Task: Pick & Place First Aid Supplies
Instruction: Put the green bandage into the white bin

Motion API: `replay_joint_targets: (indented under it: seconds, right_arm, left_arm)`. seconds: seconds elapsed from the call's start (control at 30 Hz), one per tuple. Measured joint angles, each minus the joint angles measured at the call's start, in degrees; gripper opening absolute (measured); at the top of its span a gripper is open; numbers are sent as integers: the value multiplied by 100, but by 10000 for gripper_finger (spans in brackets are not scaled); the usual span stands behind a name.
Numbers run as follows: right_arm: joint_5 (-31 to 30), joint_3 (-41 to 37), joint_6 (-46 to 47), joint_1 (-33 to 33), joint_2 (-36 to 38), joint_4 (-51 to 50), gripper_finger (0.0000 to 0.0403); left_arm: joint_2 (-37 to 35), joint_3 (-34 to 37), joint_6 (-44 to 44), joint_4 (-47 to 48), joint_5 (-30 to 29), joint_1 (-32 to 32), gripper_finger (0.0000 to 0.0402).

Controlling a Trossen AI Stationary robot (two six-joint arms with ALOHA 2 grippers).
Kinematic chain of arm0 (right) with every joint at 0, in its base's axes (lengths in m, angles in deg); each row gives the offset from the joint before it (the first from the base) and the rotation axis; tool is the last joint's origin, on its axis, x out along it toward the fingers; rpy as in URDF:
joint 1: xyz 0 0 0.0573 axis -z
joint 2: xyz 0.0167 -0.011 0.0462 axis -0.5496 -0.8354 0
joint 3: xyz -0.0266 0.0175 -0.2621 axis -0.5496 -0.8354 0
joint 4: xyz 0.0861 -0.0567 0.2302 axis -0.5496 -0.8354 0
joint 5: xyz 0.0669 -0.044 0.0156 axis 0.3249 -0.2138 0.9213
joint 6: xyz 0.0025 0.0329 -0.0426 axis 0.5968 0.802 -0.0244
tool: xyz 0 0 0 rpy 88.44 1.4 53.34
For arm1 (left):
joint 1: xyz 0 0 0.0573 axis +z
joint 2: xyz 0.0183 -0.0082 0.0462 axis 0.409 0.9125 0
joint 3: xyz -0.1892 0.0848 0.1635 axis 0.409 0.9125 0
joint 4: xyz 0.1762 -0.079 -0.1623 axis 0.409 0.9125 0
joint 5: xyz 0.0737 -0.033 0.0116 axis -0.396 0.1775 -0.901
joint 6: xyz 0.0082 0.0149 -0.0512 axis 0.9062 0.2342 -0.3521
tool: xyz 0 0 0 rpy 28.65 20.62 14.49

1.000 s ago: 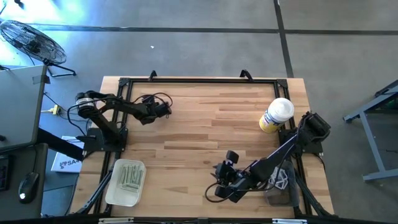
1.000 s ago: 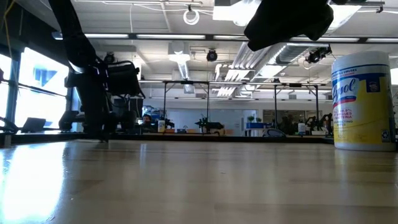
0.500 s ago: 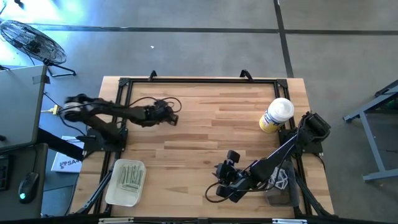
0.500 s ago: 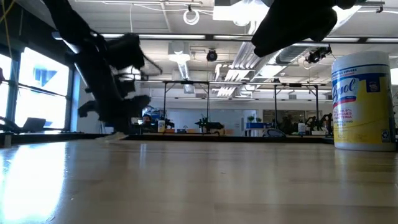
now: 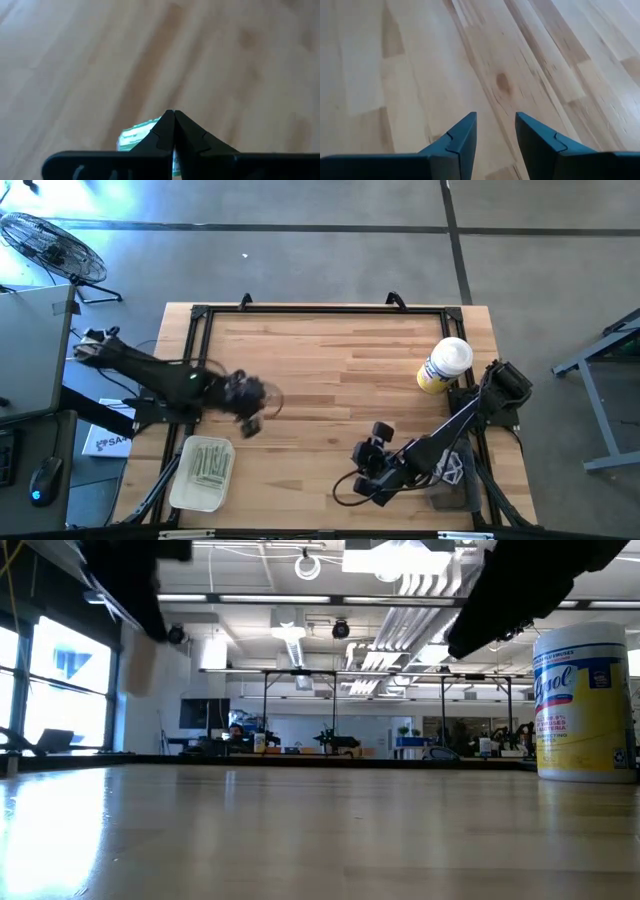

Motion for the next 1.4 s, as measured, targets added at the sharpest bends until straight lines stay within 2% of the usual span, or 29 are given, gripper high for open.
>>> replay_joint_targets:
  seconds: [0.13, 0.23, 0.3, 0.43, 0.63, 0.77, 0.97, 1.13, 1.4]
  right_arm:
    - [120, 0, 234, 0, 0, -344, 129]
    - [132, 0, 410, 0, 0, -564, 129]
    - [116, 0, 502, 0, 2, -656, 129]
    - [95, 0, 506, 0, 2, -670, 129]
    - [-24, 0, 506, 0, 4, -731, 129]
    - [-152, 0, 548, 2, 4, -704, 129]
    - [-154, 0, 633, 2, 4, -644, 129]
    - [-152, 0, 620, 2, 4, -492, 129]
    - [-109, 0, 565, 2, 4, -423, 129]
  left_arm:
    - [50, -973, -4, 1312, 84, -1226, 0]
    - [51, -1411, -243, 1770, 493, -2160, 0]
    - [51, -1519, -598, 1869, 566, -2781, 0]
    - [138, -1520, -1480, 2095, 248, -4022, 0]
    - [817, -1520, -2252, 2232, -556, -5160, 0]
    - [1439, -1518, -2371, 2231, -837, -5448, 0]
    - [2293, -1512, -2852, 2260, -942, -5430, 0]
    - [2509, -1362, -3205, 2128, -1415, -5434, 0]
    - [2513, -408, -3464, 1171, -877, -5434, 1]
